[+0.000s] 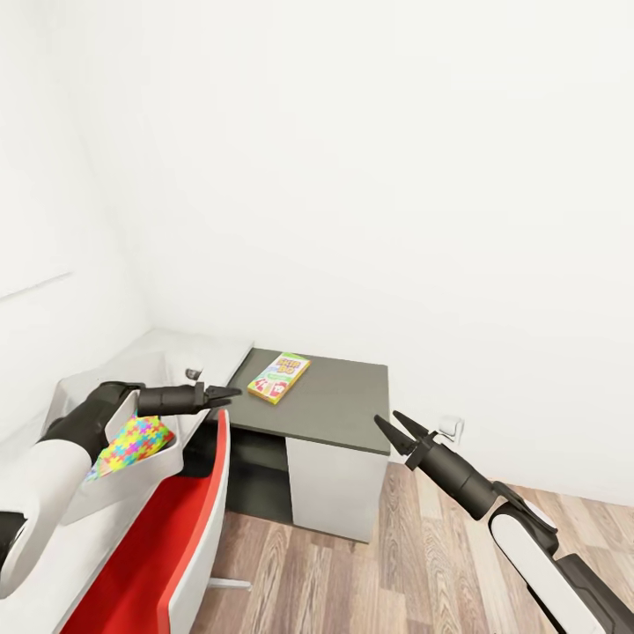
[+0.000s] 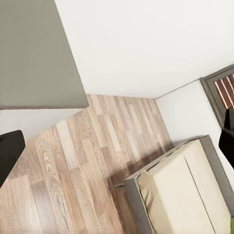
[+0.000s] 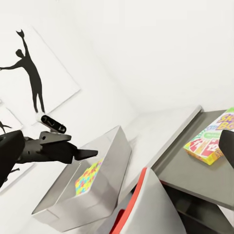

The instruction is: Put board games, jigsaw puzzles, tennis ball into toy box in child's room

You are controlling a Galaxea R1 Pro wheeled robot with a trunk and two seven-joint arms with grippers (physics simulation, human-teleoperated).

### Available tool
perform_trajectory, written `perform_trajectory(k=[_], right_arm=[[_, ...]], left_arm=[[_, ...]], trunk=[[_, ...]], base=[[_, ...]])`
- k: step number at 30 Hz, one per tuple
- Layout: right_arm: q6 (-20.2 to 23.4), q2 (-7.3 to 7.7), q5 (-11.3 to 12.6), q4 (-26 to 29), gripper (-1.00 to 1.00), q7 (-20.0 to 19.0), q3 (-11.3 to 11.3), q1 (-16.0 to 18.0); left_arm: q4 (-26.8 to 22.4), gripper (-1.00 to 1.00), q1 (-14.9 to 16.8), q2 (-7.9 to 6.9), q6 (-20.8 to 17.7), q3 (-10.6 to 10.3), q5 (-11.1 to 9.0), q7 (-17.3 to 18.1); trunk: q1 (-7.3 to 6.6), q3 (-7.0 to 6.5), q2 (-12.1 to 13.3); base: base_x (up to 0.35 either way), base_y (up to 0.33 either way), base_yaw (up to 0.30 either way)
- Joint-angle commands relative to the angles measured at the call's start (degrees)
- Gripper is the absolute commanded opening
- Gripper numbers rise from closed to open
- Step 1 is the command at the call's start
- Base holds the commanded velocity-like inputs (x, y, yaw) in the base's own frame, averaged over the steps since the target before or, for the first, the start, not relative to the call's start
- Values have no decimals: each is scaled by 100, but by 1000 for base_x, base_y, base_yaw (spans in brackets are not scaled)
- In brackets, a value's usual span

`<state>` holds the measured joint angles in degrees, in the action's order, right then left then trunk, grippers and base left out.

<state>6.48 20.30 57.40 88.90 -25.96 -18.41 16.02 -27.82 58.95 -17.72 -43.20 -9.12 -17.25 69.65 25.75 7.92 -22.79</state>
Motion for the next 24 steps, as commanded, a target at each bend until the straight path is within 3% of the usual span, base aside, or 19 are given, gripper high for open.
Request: perform_trajectory(k=[1,6,15,21,24], right_arm=[[39,5,62,3,100,-8,-2,6],[44,8,62,0,100,-6,3,6],[51,29,62,-38,100,-5,20,6],[45,190,80,-360,100,-11,176,0],[44,230,84,-626,100,-13,322,-2]], left_arm=[[0,100,-5,-4,-43,-35,-42,-12],[-15,100,-41,28,-38,-40,-42,-248],[-48,100,-15,49,-54,1,-58,-997],[-124,100,13,138,-45,10,-79,-1699],[-468,100,18,179,-63,50,-95,-2194]], trunk=[[4,11,-13],[4,-3,-13],[4,-48,-13],[4,-82,-13],[4,-99,-13]], base=[[0,0,-94],[0,0,-184],[0,0,-245],[0,0,-251],[0,0,-250]])
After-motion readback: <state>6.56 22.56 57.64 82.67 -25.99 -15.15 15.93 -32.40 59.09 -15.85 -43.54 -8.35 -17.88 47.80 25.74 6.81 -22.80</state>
